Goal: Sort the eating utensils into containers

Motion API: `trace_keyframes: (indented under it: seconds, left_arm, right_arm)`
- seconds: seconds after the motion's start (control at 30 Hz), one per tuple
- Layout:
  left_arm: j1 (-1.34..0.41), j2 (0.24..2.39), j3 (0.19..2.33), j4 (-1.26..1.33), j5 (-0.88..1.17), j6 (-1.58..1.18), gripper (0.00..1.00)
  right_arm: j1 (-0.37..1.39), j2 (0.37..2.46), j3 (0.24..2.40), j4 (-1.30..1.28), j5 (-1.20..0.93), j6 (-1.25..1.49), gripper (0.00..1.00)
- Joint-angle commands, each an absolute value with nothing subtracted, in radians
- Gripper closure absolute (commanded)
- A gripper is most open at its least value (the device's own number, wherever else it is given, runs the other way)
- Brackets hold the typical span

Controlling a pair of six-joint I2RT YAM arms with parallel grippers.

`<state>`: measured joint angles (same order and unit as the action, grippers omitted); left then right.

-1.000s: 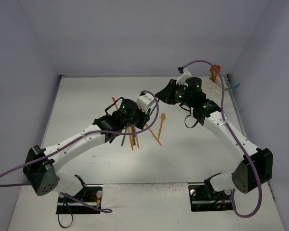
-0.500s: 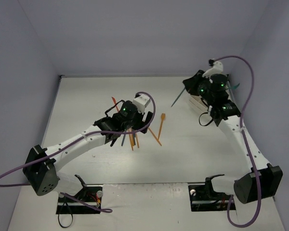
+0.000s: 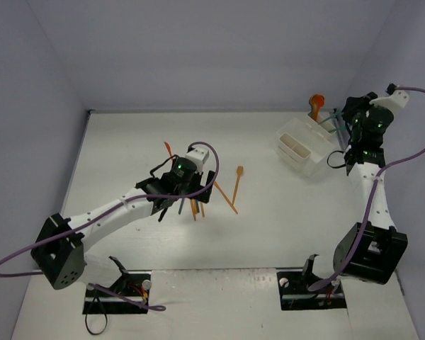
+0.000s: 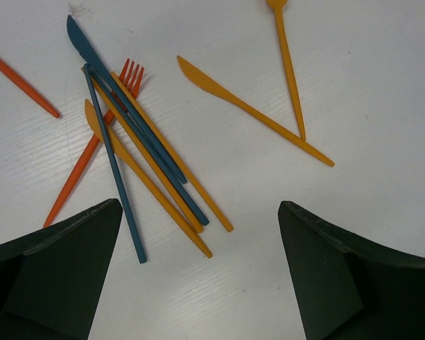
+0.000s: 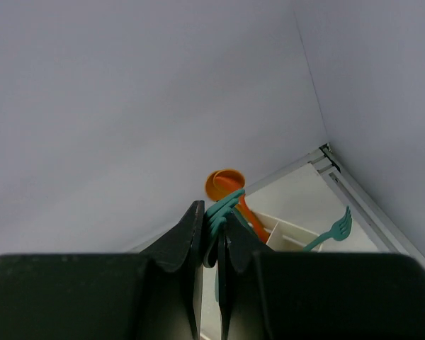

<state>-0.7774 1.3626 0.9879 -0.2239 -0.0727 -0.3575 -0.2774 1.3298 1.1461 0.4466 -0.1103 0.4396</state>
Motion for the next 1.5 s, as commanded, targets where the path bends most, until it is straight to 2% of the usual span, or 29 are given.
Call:
trace_keyframes:
  seconds: [0.0, 0.33, 0.83, 1.27, 1.37, 1.47]
  left_arm:
    - [-0.752, 1.303, 0.980, -0.207, -0.081, -0.397, 0.08]
    - [-0.709, 1.281, 0.934, -0.203, -0.079, -0.407, 0.06]
    - [-0.690, 1.351, 0.948, -0.195, -0.025, -0.417, 0.06]
    - [-0.690, 1.332, 0.932, -0.206, -0.029, -0.431, 0.06]
    - [-0.690, 1.334, 0.931, -0.204, -0.029, -0.435, 0.06]
    - [-0.690, 1.340, 0.936, -0.202, -0.025, -0.441, 0.06]
  right_arm:
    - [-0.304, 1.434, 1.191, 0.670, -0.079, 0.428, 1.00]
    - [-0.321, 1.624, 1.299, 0.729, -0.046, 0.396, 1.00]
    - [-0.333, 1.680, 1.297, 0.783, -0.010, 0.382, 1.00]
    - [-0.329, 1.786, 1.270, 0.845, -0.041, 0.424, 1.00]
    - [-0.327, 1.799, 1.269, 0.845, -0.057, 0.429, 0.97]
    - [-0.325, 1.799, 1.256, 0.841, -0.064, 0.432, 0.90]
